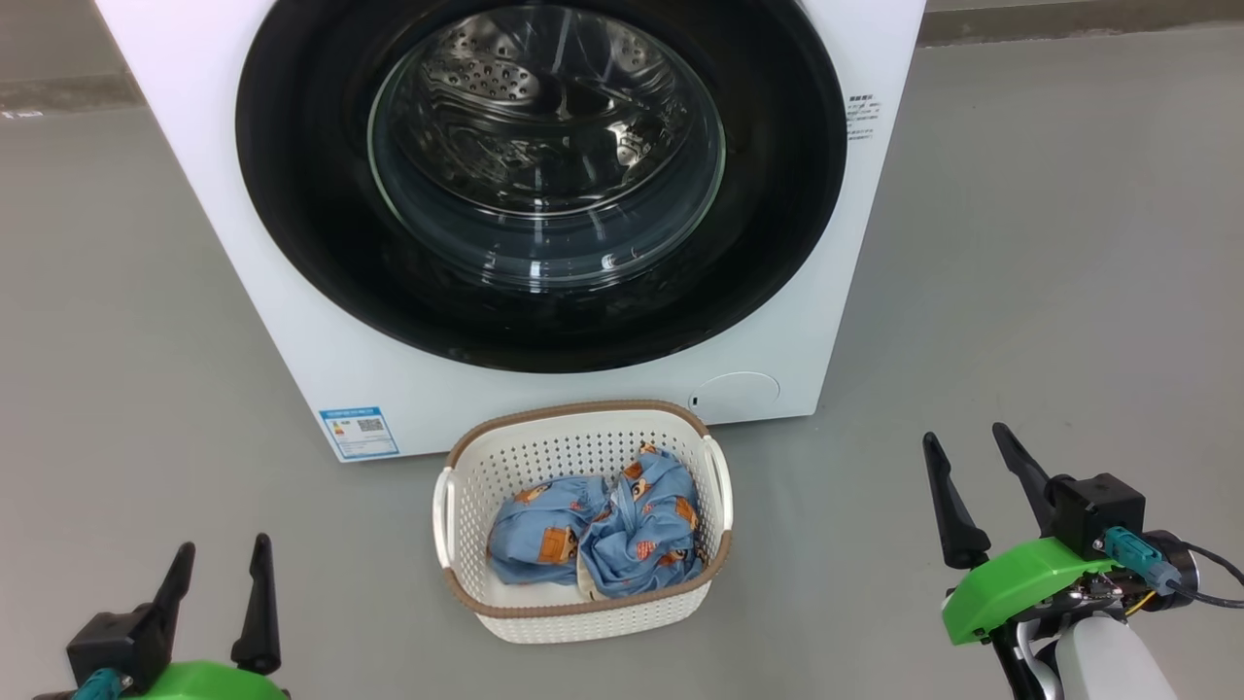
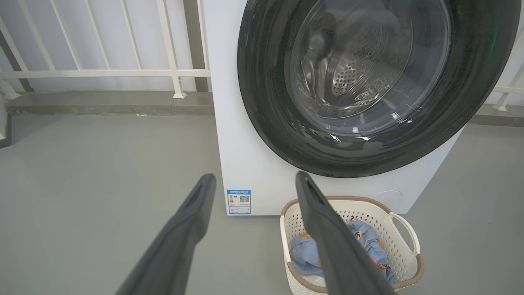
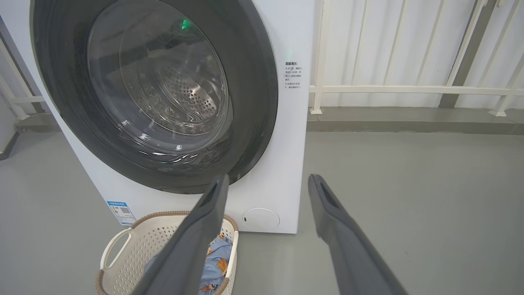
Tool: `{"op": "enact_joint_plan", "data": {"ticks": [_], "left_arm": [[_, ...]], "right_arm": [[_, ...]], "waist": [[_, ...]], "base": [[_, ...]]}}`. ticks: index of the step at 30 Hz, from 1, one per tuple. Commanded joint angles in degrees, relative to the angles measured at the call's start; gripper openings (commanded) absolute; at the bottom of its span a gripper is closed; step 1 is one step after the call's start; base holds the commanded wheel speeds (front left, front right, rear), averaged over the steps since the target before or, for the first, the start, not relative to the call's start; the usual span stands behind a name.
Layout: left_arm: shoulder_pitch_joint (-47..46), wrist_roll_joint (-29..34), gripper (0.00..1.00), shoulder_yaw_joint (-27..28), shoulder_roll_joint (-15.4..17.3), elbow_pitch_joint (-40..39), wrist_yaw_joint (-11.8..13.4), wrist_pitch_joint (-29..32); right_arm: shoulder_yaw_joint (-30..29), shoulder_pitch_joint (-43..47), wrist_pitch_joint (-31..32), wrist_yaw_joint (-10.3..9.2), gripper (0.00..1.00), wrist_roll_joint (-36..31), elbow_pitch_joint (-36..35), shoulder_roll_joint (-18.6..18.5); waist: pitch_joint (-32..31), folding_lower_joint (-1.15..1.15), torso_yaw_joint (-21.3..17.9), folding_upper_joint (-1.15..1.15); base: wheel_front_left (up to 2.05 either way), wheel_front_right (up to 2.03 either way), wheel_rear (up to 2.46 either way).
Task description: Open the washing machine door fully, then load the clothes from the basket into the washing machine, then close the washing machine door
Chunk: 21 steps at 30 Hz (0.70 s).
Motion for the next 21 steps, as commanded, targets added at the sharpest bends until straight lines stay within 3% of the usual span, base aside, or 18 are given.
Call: {"op": "enact_joint_plan", "data": {"ticks": [1,8,21], "left_arm": [[-2.48,0.59,1.0,1.79,1.49,-1.04,-0.15,-0.54],[-2.39,0.81,1.0,1.87,1.48,-1.02,-0.16,-0.54],[-2.61,0.17,1.0,2.47,1.1,-2.32,-0.17,-0.54]], "right_arm": [[1.3,-2.43,-0.69,0.09,1.0,-0.83,-1.59,0.17],[1.1,-2.19,-0.69,0.09,1.0,-0.76,-1.58,0.11],[1.05,-2.43,-0.69,0.09,1.0,-0.26,-1.57,-0.22]], "waist": [[0.01,0.0,0.06,0.0],[0.1,0.0,0.18,0.0],[0.29,0.0,0.39,0.0]], "base": [[0.48,0.48,-0.95],[0.79,0.79,-1.58],[1.21,1.2,-2.41]]}}
